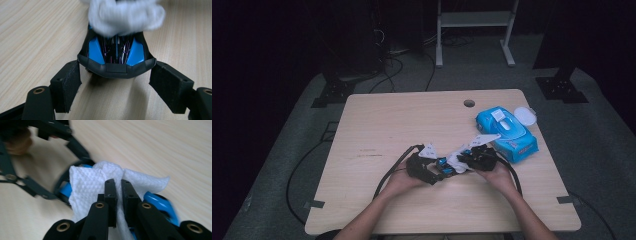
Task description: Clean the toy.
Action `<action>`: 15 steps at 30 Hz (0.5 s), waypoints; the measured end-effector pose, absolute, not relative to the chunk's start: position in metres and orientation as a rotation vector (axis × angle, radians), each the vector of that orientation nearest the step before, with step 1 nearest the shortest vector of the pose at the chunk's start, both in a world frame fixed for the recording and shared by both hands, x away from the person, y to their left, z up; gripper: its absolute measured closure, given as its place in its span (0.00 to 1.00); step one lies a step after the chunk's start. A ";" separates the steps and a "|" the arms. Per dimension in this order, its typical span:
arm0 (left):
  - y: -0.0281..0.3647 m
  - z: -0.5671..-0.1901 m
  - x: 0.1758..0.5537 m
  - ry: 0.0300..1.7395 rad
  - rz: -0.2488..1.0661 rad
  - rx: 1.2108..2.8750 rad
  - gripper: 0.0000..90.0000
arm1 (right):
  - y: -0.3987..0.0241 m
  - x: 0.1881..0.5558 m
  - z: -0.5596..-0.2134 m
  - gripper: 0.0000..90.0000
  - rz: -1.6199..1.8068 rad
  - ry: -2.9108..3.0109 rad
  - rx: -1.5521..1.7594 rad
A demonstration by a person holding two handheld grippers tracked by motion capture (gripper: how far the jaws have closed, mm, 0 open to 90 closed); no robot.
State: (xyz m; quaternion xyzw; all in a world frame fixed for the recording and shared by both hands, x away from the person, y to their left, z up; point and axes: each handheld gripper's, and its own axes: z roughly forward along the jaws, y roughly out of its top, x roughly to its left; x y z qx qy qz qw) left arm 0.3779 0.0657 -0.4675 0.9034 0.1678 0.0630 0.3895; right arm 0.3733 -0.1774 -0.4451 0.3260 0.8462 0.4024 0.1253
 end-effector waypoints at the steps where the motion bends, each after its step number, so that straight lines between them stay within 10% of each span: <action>1: 0.066 -0.467 0.378 0.422 0.161 2.303 0.27 | -0.186 0.377 -0.445 0.93 1.143 2.467 0.977; 15: 0.072 -0.465 0.377 0.419 0.149 2.303 0.22 | -0.178 0.372 -0.450 0.94 1.141 2.500 0.920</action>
